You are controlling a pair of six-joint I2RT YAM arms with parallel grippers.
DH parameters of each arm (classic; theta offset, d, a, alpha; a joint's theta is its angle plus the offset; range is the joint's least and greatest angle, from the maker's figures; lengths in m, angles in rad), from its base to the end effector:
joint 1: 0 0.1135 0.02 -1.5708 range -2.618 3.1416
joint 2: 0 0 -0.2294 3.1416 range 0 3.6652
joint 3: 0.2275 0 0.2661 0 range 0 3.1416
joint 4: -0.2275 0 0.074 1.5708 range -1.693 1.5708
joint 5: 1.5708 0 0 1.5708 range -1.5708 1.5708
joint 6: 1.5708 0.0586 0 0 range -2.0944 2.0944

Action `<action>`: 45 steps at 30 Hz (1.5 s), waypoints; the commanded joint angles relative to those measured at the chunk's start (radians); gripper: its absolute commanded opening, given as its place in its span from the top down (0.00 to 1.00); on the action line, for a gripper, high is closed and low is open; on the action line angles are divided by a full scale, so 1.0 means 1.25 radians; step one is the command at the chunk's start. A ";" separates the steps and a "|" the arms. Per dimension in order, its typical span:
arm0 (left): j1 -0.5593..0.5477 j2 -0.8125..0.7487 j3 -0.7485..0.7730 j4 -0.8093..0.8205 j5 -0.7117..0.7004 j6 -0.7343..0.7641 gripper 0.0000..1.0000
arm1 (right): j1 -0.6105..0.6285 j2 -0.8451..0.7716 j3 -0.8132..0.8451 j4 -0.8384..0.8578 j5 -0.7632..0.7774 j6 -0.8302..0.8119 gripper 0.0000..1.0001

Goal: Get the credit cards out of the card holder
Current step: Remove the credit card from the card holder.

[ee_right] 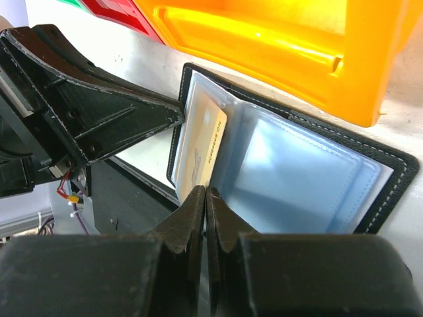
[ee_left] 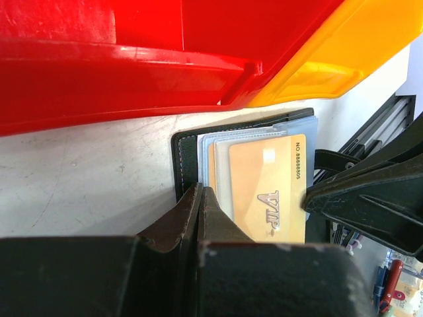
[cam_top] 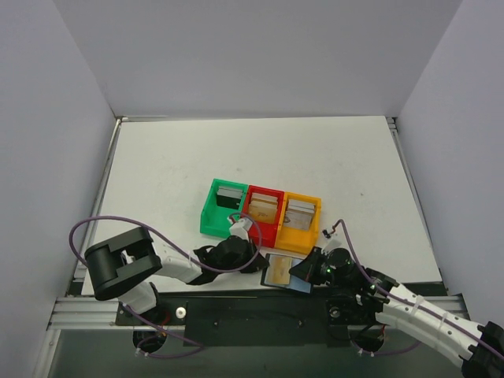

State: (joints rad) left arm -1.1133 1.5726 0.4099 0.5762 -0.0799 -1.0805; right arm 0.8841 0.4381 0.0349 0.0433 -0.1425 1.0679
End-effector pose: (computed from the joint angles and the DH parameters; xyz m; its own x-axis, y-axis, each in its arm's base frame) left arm 0.1317 -0.2569 0.0555 -0.8782 -0.2072 -0.4312 0.1916 0.6734 -0.7140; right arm 0.1190 0.1583 0.1178 -0.8522 0.3285 -0.4073 -0.2139 0.4916 0.8442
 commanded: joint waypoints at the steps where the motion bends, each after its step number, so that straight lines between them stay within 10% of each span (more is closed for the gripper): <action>1: -0.004 -0.013 -0.027 -0.112 -0.040 0.008 1.00 | 0.001 -0.020 -0.060 -0.025 0.017 -0.014 1.00; 38: 0.018 -0.233 -0.060 -0.195 -0.120 0.054 1.00 | 0.000 -0.074 0.019 -0.173 0.038 -0.048 1.00; 45: 0.026 -0.287 -0.068 -0.215 -0.129 0.069 0.79 | 0.001 -0.089 0.095 -0.222 0.031 -0.084 1.00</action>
State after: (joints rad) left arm -1.0908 1.2739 0.3267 0.3202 -0.2138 -1.0237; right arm 0.8841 0.3424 0.0589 -0.1844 -0.1169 1.0050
